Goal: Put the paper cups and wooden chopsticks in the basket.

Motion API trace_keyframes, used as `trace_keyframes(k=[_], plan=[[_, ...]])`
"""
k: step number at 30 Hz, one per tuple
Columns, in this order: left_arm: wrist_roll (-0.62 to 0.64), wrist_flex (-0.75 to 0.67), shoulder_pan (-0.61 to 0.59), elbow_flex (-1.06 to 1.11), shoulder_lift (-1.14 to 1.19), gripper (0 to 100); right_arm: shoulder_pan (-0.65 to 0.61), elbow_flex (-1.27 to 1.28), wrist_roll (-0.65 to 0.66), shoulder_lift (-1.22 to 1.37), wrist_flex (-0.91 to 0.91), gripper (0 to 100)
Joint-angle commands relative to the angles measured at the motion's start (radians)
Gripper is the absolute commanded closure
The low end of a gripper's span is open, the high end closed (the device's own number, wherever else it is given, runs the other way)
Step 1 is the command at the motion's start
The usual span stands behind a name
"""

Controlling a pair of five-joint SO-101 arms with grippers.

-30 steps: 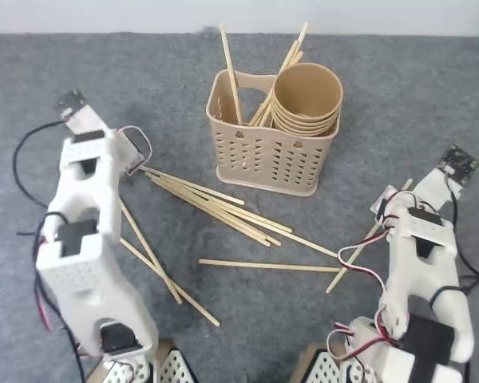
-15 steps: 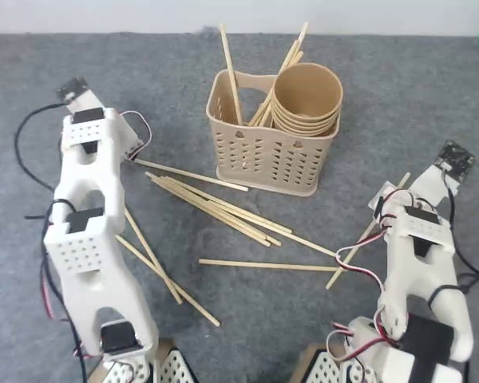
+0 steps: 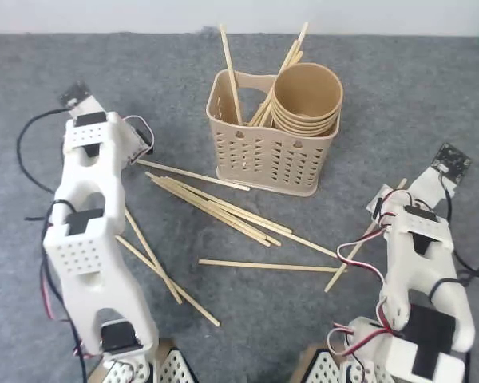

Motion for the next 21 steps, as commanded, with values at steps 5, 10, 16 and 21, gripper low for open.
trace_keyframes(k=[5, 10, 16, 21], plan=[[0.092, -0.064, -0.003, 0.061, -0.071, 77, -0.012, -0.055, 0.017, -0.007, 0.005, 99.1], [0.092, -0.044, -0.005, 0.03, -0.029, 93, -0.012, -0.057, 0.017, -0.007, 0.005, 99.1], [0.026, -0.031, 0.026, 0.028, -0.049, 99, -0.012, -0.057, 0.017, -0.007, 0.001, 99.1], [0.025, 0.011, 0.055, 0.033, -0.233, 99, -0.012, -0.057, 0.017, -0.007, 0.001, 99.1]])
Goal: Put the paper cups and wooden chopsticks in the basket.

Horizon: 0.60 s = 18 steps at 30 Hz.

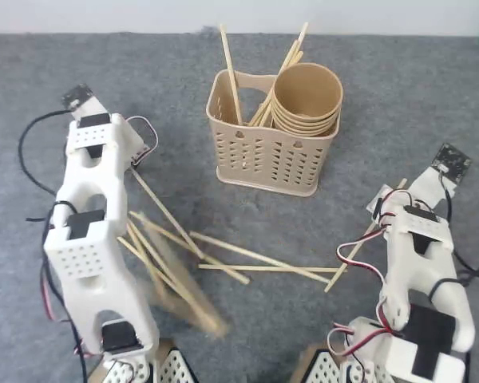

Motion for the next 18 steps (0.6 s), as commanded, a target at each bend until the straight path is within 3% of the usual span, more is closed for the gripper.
trace_keyframes(k=[1, 10, 14, 18], plan=[[-0.009, 0.034, 0.049, -0.019, -0.233, 99, -0.01, -0.055, 0.017, -0.007, -0.001, 99.1], [-0.009, -0.048, 0.166, 0.081, -0.585, 99, -0.004, -0.055, 0.017, -0.007, 0.005, 99.1], [-0.018, -0.212, 0.16, 0.277, -0.732, 99, -0.004, -0.055, 0.017, -0.007, -0.001, 99.1], [-0.143, -0.47, 0.157, 0.602, -0.918, 99, -0.004, -0.055, 0.017, -0.007, -0.001, 99.1]])
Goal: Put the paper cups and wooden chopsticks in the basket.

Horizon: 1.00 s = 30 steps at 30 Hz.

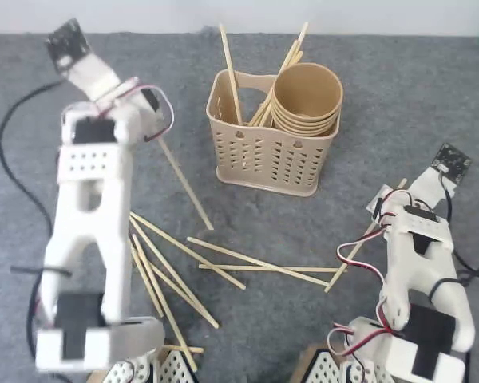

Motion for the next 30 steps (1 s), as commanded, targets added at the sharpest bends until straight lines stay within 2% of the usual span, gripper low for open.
trace_keyframes(k=[1, 6, 9, 15, 20, 22, 26, 30], plan=[[-0.141, -0.315, 0.005, 0.355, -0.267, 99, -0.004, -0.055, 0.017, -0.007, -0.001, 99.1], [-0.213, -0.703, -0.029, 0.728, -0.463, 99, -0.004, -0.055, 0.017, -0.007, -0.001, 99.1], [-0.215, -0.862, -0.069, 0.835, -0.497, 99, -0.004, -0.055, 0.017, -0.007, -0.001, 99.1], [-0.213, -0.936, -0.077, 0.98, -0.496, 99, 0.021, -0.058, 0.014, -0.008, -0.002, 99.1], [-0.218, -1.238, -0.04, 1.182, -0.494, 99, 0.047, -0.072, 0.009, -0.008, 0.005, 99.1], [-0.218, -1.292, -0.023, 1.216, -0.493, 99, 0.054, -0.077, -0.017, -0.01, 0.005, 99.1], [-0.219, -1.309, 0.025, 1.179, -0.387, 99, 0.09, -0.097, -0.057, -0.047, 0.013, 99.1], [-0.218, -1.347, -0.012, 1.029, -0.161, 99, 0.101, -0.129, -0.055, -0.191, 0.076, 99.1]])
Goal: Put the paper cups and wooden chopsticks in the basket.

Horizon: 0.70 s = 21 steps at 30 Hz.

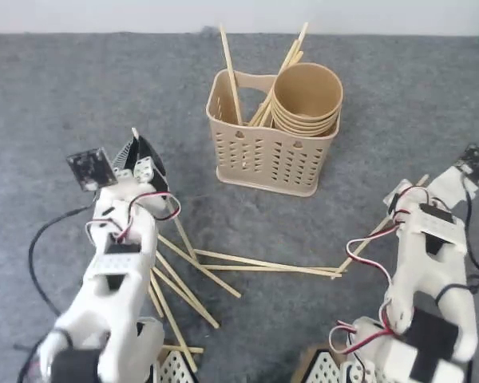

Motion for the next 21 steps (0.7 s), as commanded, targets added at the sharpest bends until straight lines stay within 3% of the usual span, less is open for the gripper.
trace_keyframes(k=[1, 5, 14, 17, 21], plan=[[-0.005, -0.066, -0.023, -0.171, 0.247, 99, 0.018, -0.092, -0.011, -0.183, 0.068, 99.1], [-0.005, -0.176, -0.046, -0.254, 0.414, 99, 0.005, -0.196, -0.011, -0.386, 0.182, 99.1], [-0.006, -0.4, -0.005, -0.16, 0.433, 99, -0.159, -0.477, -0.011, -0.647, 0.237, 99.1], [-0.005, -0.4, -0.003, -0.16, 0.433, 99, -0.257, -0.571, -0.015, -0.65, 0.188, 99.1], [-0.005, -0.4, -0.002, -0.16, 0.44, 99, -0.395, -0.626, -0.011, -0.608, -0.005, 99.1]])
